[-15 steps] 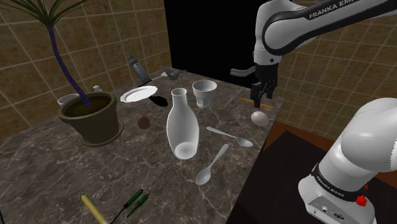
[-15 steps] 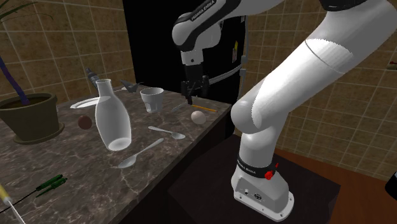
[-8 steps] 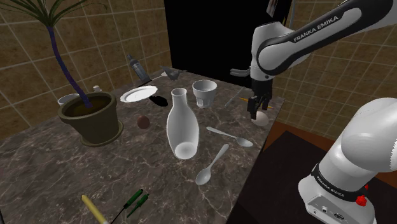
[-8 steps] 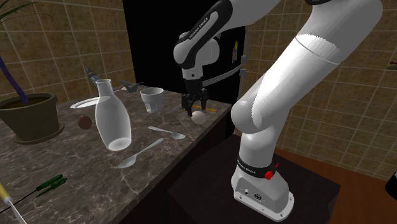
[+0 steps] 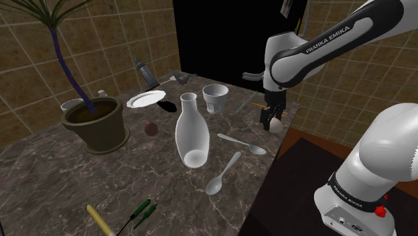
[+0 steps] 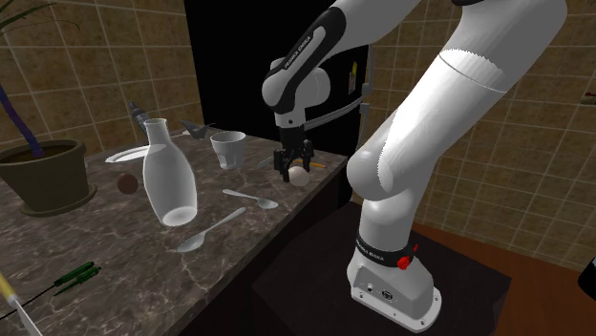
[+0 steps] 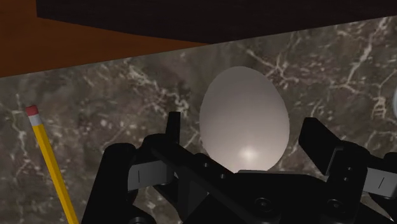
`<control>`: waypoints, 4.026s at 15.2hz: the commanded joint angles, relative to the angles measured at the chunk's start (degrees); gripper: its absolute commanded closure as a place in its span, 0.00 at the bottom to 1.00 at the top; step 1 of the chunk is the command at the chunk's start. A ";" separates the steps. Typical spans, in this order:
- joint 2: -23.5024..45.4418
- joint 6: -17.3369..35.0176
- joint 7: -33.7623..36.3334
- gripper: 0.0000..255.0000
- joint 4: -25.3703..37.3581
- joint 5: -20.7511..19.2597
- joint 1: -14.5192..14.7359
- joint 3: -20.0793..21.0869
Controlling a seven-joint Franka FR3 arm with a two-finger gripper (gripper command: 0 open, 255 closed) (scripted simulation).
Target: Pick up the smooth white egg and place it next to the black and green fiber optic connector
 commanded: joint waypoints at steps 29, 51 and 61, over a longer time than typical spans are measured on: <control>-7.93 -15.50 -0.01 1.00 7.57 0.22 0.03 0.37; -8.75 -22.61 18.25 1.00 14.77 12.90 10.01 16.05; 0.91 -19.75 32.48 1.00 23.69 18.43 14.69 27.87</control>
